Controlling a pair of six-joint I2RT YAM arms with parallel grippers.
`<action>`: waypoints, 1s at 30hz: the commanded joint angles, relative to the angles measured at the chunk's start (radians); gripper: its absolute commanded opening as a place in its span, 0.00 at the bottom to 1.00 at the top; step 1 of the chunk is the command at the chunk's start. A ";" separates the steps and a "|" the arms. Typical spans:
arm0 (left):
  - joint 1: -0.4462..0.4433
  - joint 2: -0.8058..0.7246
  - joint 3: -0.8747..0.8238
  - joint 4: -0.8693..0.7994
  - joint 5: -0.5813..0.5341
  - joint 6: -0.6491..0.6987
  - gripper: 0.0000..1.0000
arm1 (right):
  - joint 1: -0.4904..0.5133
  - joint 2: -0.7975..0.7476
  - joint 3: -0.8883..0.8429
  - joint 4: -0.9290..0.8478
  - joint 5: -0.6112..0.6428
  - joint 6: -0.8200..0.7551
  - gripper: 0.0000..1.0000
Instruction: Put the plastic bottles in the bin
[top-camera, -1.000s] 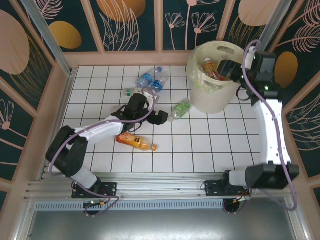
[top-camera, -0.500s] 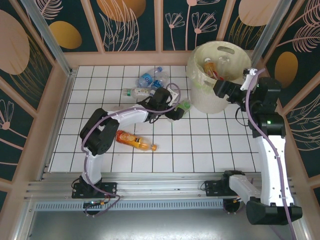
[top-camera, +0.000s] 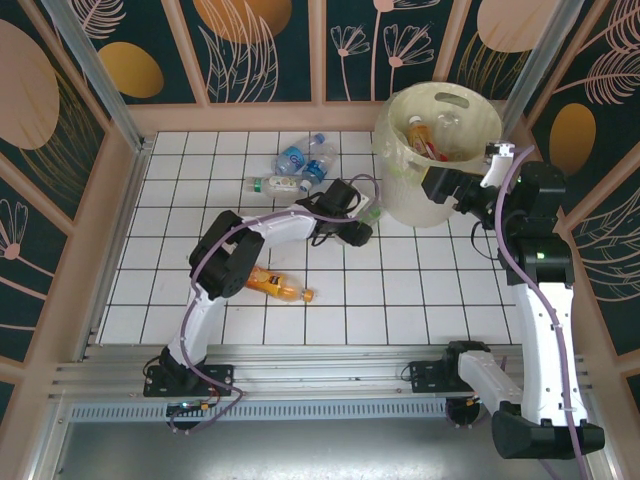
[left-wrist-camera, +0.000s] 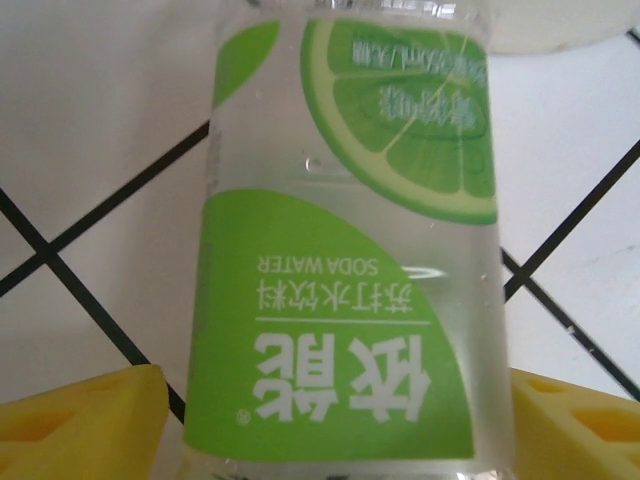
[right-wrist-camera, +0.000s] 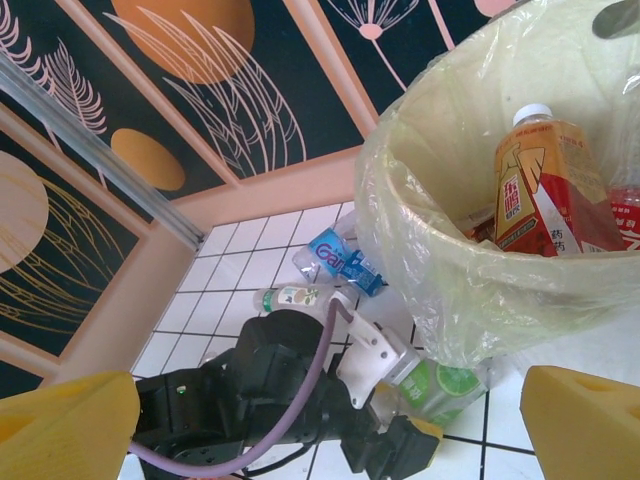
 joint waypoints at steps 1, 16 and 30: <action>-0.005 0.027 0.040 -0.053 0.028 0.016 0.73 | 0.005 -0.016 0.006 0.022 -0.020 0.017 0.99; -0.005 -0.248 -0.176 0.135 0.200 -0.150 0.52 | 0.007 -0.042 -0.104 0.102 -0.021 0.134 0.99; -0.015 -0.593 -0.555 0.634 0.316 -0.491 0.53 | 0.306 0.018 -0.342 0.412 0.197 0.424 0.99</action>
